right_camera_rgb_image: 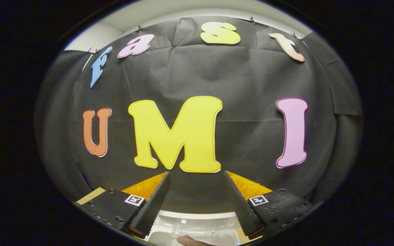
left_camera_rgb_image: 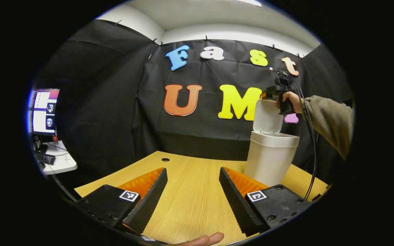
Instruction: Press the lid of the desktop garbage bin to open it, pick up the crumpled paper on the desktop and throw it into the bin, then pick up the pop can on the desktop and drop it into the bin, and finally close the garbage bin lid.
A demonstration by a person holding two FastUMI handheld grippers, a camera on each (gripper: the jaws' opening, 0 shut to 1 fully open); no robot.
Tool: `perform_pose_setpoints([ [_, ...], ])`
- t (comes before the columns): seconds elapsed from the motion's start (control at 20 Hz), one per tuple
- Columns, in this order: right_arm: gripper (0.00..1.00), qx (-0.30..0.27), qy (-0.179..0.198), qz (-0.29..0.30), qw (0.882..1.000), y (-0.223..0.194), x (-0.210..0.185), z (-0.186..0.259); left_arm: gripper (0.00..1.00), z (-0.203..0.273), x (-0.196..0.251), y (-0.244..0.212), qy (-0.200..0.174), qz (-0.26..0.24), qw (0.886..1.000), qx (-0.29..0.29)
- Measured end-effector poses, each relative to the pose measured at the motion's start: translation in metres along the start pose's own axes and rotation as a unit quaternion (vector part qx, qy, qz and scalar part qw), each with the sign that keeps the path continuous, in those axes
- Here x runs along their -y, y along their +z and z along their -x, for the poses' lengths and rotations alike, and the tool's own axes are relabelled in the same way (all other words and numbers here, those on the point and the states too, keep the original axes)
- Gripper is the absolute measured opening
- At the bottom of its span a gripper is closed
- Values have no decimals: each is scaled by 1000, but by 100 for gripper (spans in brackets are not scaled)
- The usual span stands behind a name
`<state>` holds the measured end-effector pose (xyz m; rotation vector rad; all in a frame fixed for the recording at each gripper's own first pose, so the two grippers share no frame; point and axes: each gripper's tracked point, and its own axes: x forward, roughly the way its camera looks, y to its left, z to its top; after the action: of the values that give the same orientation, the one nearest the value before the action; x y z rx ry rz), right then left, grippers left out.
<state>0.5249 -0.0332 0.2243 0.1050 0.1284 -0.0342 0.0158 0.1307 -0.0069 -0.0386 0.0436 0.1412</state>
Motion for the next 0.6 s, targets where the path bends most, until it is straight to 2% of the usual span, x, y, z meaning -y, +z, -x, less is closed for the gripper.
perform_pose_setpoints([
  [0.15,99,-2,4,10,1000,-5,0,13,99,0,-9,2,20,15,1000,0],
  [0.3,96,-3,3,10,1000,-13,1,31,98,3,-8,6,24,20,999,7],
  [0.4,96,-8,3,10,1000,-22,1,44,98,6,-13,12,35,15,999,14],
  [0.5,94,-10,2,14,1000,-32,2,57,98,12,-4,14,25,4,1000,15],
  [0.6,98,-21,3,14,1000,-46,2,68,98,16,-1,16,25,-17,999,18],
])
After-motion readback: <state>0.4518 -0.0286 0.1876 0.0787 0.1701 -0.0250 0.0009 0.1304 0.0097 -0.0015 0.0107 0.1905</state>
